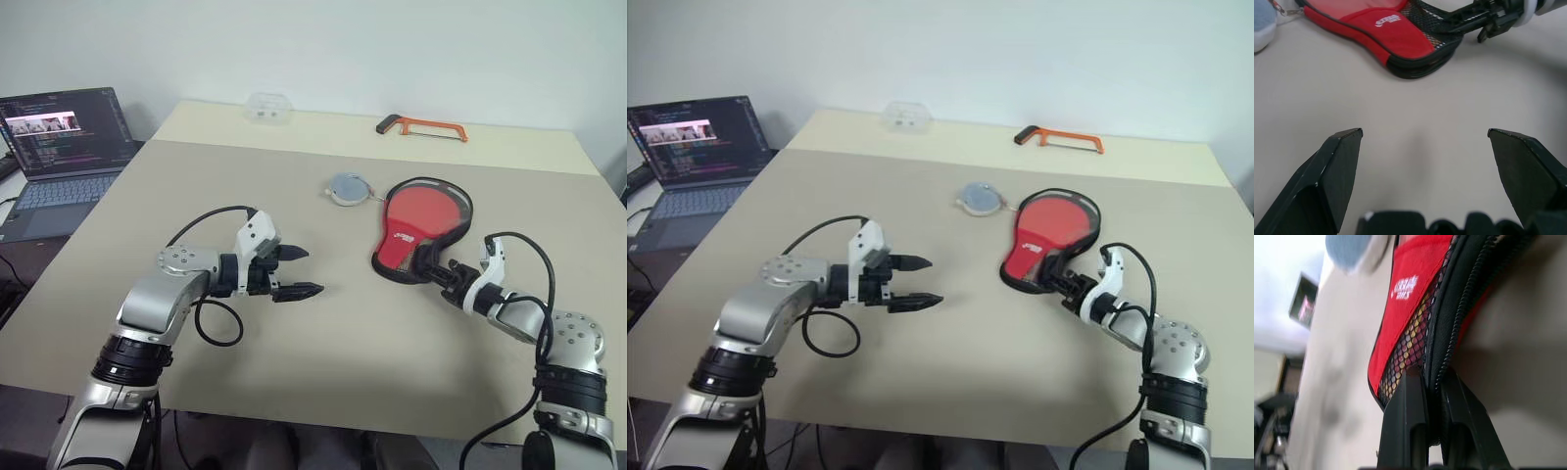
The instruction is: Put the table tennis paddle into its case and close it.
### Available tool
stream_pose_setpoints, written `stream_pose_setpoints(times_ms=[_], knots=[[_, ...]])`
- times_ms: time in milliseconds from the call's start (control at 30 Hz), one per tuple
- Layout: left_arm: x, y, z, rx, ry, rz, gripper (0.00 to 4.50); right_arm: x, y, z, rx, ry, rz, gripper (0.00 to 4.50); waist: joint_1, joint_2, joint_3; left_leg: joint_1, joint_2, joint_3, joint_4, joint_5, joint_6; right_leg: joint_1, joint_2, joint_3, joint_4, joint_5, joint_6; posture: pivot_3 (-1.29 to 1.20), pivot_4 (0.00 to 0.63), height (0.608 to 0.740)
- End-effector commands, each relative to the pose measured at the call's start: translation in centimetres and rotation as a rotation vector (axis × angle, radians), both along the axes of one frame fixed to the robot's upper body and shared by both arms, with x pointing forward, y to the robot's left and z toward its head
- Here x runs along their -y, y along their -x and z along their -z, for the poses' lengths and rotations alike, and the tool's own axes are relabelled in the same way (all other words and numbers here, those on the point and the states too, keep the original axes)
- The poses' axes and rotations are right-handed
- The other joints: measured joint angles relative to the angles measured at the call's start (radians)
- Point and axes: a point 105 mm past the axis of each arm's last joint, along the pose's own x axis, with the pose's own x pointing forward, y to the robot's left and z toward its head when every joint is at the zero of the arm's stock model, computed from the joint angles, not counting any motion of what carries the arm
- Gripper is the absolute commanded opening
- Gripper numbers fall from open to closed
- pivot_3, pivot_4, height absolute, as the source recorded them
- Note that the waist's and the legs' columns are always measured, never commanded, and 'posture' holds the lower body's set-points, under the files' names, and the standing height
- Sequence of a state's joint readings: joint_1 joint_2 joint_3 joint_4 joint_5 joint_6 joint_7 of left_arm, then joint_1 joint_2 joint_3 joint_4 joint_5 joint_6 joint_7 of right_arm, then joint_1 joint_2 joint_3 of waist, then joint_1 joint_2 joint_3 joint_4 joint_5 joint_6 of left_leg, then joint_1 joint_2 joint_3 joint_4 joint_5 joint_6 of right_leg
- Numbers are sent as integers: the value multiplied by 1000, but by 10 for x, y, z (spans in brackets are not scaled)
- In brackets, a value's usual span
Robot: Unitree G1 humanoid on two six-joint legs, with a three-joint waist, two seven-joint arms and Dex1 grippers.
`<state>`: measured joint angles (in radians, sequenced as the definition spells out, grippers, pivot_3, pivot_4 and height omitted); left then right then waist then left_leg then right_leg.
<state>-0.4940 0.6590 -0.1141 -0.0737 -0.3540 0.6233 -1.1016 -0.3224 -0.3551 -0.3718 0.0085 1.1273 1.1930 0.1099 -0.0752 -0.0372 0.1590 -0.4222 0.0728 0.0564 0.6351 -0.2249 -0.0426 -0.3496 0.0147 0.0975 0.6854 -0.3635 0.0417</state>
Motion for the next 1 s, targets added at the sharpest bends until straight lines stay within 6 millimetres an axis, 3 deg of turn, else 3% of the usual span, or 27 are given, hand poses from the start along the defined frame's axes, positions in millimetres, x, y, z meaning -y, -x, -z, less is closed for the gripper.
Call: stream_pose_setpoints(times_ms=[33,300,567,867,1000], knots=[[-2,4,-11,41,0,17,4500,-27,32,20,-100,-18,-204,24,4,0,0,-1,2,1,-2,1,-2,0,0,0,-4,0,0,0,150,740],[-9,8,-9,29,-28,18,4500,-40,73,17,-64,-22,-448,24,18,0,0,-3,7,1,-6,1,-5,-4,4,-1,-5,-1,-1,0,150,740],[-16,14,-9,11,-50,17,4500,-47,126,25,-42,69,-742,24,22,0,0,-3,5,0,-4,0,-3,-2,4,-1,-5,-1,-1,0,150,740],[-18,14,-9,9,-56,10,4500,-46,137,27,-45,55,-796,24,29,0,0,-3,5,0,-2,0,-3,-2,4,-2,-4,-1,-1,0,150,740],[-19,15,-8,6,-59,9,4500,-54,152,24,-62,9,-852,24,32,0,0,-3,6,0,-2,1,-3,-2,4,-2,-4,-1,-1,0,150,740]])
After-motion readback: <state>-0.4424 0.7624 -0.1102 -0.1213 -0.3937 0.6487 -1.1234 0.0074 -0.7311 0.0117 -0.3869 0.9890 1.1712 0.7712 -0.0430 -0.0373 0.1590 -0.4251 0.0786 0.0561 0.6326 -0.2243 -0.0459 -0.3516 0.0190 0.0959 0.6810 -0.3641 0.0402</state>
